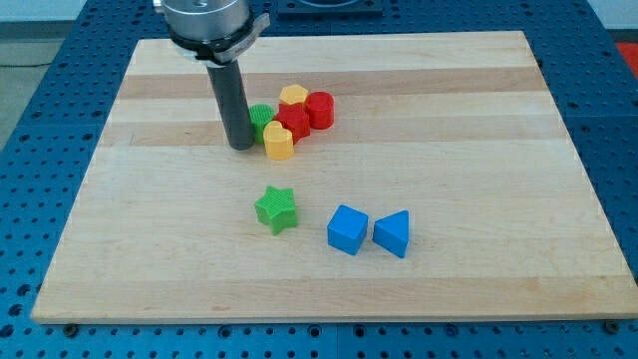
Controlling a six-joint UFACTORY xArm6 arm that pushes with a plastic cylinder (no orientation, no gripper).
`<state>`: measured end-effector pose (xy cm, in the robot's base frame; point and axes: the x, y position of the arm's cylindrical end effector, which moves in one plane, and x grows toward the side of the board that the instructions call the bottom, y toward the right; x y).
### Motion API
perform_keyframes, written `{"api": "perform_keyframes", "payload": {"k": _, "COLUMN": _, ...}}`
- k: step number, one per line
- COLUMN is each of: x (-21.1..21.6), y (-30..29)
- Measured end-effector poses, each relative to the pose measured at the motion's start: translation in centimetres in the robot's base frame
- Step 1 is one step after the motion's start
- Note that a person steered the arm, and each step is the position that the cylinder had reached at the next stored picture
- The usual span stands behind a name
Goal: Place the arm towards the bottom side of the yellow heart
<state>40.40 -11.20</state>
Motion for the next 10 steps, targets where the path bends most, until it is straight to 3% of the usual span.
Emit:
{"api": "perform_keyframes", "payload": {"k": 3, "x": -2.4, "y": 0.0}}
{"api": "perform_keyframes", "payload": {"k": 4, "x": -1.2, "y": -1.6}}
{"api": "perform_keyframes", "payload": {"k": 5, "x": 3.1, "y": -2.6}}
{"api": "perform_keyframes", "payload": {"k": 7, "x": 6.3, "y": 9.2}}
{"api": "perform_keyframes", "payload": {"k": 10, "x": 3.7, "y": 7.0}}
